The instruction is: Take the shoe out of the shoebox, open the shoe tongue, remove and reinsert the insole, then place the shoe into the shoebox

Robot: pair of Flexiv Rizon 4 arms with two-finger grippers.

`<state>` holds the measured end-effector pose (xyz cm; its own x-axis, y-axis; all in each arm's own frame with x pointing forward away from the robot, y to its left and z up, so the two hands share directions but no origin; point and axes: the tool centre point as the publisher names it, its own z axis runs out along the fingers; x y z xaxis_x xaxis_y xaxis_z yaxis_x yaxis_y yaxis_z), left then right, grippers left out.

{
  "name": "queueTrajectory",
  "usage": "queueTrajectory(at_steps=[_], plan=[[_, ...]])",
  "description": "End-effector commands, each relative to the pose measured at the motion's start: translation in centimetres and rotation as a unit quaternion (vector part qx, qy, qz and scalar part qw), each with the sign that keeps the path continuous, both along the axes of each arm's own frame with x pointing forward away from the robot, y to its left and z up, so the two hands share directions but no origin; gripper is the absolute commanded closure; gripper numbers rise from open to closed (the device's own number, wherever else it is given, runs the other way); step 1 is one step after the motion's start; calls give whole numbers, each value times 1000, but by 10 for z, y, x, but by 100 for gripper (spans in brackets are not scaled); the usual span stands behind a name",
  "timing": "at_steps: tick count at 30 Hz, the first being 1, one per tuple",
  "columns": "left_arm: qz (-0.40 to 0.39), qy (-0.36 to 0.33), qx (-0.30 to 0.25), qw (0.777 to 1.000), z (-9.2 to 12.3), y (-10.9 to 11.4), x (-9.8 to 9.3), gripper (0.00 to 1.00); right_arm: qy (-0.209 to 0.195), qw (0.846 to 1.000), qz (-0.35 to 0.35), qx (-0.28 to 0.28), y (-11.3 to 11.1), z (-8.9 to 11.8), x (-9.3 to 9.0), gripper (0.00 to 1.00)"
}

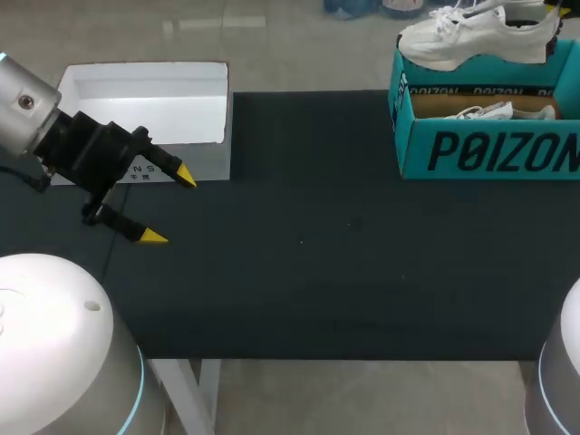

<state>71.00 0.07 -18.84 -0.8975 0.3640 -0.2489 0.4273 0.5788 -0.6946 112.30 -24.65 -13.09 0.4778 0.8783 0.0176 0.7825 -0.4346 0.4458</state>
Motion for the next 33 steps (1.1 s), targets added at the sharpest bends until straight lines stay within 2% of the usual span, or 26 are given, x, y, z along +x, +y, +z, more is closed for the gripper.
queueTrajectory(at_steps=[1,4,18,33], plan=[[-1,1,2,1000,1,0,0,0,-1,1000,-19,14,-11,-4,7,100],[-1,1,2,1000,1,0,0,0,-2,1000,-17,11,-15,-9,8,100],[-1,1,2,1000,1,0,0,0,-4,1000,26,1,-7,-42,6,100],[-1,1,2,1000,1,0,0,0,26,999,36,14,-30,-86,22,100]])
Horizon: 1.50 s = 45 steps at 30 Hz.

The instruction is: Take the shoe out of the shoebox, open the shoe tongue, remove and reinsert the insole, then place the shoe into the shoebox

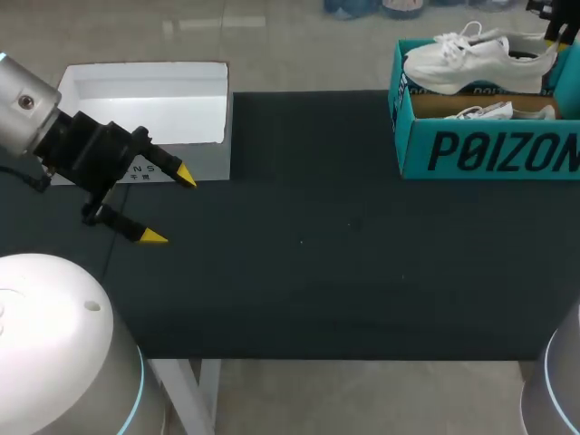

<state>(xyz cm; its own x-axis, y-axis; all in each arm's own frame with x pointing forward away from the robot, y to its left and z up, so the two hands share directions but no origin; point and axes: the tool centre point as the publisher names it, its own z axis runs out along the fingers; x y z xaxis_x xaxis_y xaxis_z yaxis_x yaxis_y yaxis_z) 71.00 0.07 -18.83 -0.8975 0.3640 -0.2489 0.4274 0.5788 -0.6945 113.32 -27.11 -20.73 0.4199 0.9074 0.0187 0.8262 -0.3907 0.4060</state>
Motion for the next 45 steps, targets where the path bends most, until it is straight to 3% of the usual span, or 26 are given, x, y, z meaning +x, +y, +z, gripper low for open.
queueTrajectory(at_steps=[1,9,28,45], plan=[[-1,1,2,1000,1,0,0,0,7,1000,4,3,-7,-12,14,100],[-1,1,2,1000,1,0,0,0,7,1000,0,11,-29,-10,25,100],[-1,1,2,1000,1,0,0,0,24,999,22,17,-55,-46,46,100],[-1,1,2,1000,1,0,0,0,32,999,24,31,-67,-76,43,100]])
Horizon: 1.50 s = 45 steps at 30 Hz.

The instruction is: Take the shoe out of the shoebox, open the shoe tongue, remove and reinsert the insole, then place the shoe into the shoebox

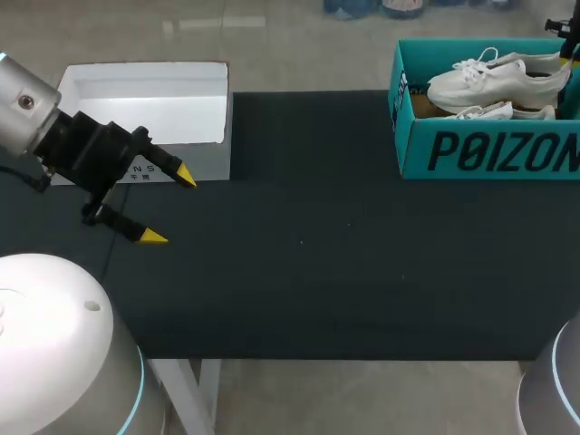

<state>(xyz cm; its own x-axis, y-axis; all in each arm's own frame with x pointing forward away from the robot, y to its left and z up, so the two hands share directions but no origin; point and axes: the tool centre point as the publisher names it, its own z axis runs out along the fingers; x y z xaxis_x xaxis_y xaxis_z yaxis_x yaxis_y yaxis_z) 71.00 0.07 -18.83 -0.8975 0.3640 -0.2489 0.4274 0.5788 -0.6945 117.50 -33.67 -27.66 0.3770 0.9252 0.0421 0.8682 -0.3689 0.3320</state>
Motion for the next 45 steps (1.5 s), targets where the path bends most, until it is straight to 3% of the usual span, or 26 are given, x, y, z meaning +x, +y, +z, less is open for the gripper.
queueTrajectory(at_steps=[1,15,38,40,41,42,43,44,45], plan=[[-1,1,2,1000,1,0,0,0,2,1000,-1,5,-2,-8,0,100],[-1,1,2,1000,1,0,0,0,17,1000,-6,9,3,-30,-13,100],[-1,1,2,1000,1,0,0,0,10,1000,-23,9,15,-40,-21,99],[-1,1,2,1000,1,0,0,0,8,1000,-25,10,15,-39,-23,78],[-1,1,2,1000,1,0,0,0,6,1000,-28,9,15,-38,-24,62],[-1,1,2,1000,1,0,0,0,6,1000,-28,10,15,-36,-25,52],[-1,1,2,1000,1,0,0,0,5,1000,-28,10,15,-36,-26,50],[-1,1,2,1000,1,0,0,0,4,999,-30,10,15,-35,-26,36],[-1,1,2,1000,1,0,0,0,3,999,-31,10,15,-35,-26,14]])
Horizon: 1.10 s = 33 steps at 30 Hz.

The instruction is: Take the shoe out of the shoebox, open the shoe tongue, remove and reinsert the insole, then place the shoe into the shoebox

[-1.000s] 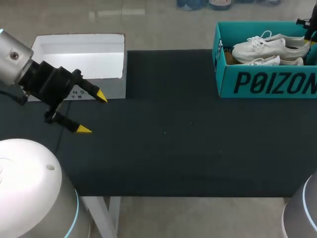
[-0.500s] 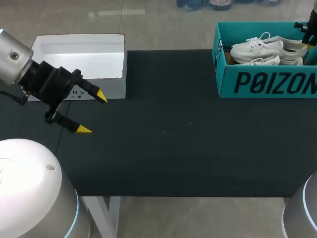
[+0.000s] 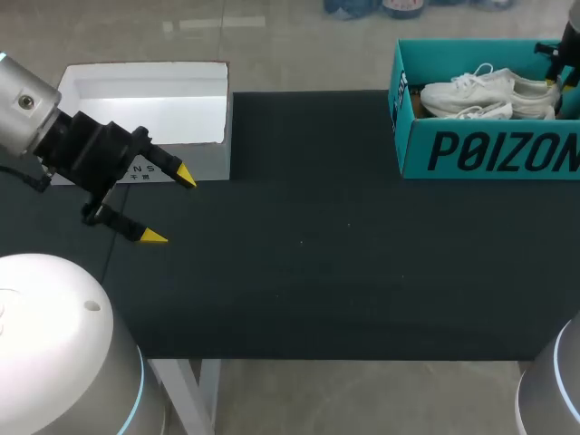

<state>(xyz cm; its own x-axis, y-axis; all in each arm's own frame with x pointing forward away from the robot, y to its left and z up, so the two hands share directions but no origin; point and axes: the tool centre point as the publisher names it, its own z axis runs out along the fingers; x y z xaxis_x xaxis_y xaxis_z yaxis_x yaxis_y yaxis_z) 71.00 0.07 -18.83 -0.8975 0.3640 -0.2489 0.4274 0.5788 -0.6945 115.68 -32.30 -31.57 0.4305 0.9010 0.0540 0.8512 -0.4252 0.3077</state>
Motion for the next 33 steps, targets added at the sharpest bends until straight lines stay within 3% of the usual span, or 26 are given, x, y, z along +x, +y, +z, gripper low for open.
queueTrajectory(at_steps=[1,10,15,21,33], plan=[[-1,1,2,1000,1,0,0,0,-6,1000,-2,-1,1,5,-8,6],[-1,1,2,1000,1,0,0,0,-18,1000,-9,3,6,18,-11,7],[-1,1,2,1000,1,0,0,0,-38,999,-13,13,10,44,-12,0],[-1,1,2,1000,1,0,0,0,-32,998,-28,38,24,75,-21,0],[-1,1,2,1000,1,0,0,0,-32,998,-28,38,24,75,-21,0]])
